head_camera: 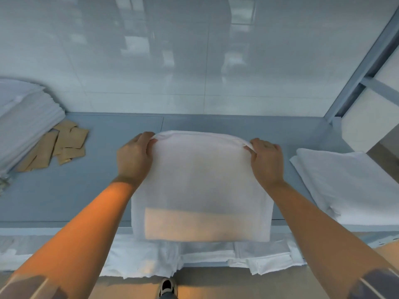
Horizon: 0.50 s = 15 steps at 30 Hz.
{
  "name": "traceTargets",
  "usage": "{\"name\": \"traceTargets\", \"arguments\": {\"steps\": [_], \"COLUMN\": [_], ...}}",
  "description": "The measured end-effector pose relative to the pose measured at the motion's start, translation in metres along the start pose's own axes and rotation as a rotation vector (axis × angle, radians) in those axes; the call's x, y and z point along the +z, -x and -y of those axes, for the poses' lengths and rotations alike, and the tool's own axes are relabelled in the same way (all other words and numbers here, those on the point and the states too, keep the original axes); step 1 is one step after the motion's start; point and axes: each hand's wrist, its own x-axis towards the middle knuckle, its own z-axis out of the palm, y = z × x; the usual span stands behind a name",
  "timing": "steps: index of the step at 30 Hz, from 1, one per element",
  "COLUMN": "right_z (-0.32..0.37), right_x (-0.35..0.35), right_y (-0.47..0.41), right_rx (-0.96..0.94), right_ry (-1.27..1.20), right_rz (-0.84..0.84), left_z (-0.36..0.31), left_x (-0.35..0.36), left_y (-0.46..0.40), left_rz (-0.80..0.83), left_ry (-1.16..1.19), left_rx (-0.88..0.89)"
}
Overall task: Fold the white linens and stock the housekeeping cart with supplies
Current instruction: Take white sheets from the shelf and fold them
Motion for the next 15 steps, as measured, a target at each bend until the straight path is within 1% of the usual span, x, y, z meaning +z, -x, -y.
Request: {"name": "traceTargets", "arguments": {"steps": [2,4,7,12,15], "right_z": [-0.005,-0.010,-0.018,-0.028,-0.029], "right_x": [0.028,0.057,0.100,0.157,0.175], "right_y": [-0.003,-0.002,0.003,0.018,0.026], "right_rx": [0.017,0.021,0.093,0.100,0.124], "right_ry": [0.046,0.048,0.083,0.093,0.083], "right_rz": [0.113,0.166,0.312,0.463,0.506], "left_z": [0.017,0.035,0.060,0.091,0.100], "left_x": [0.026,0.055,0.097,0.145,0.158], "left_y": [-0.003,-0.004,0.000,0.023,0.035], "left_rz": [0.093,0.208,0.356,0.517,0.528], "left_ry": [-0.041,-0.082,-0.114,-0.128,-0.100], "left_rx": [-0.038,-0.078,-0.089,-0.135,-0.143]}}
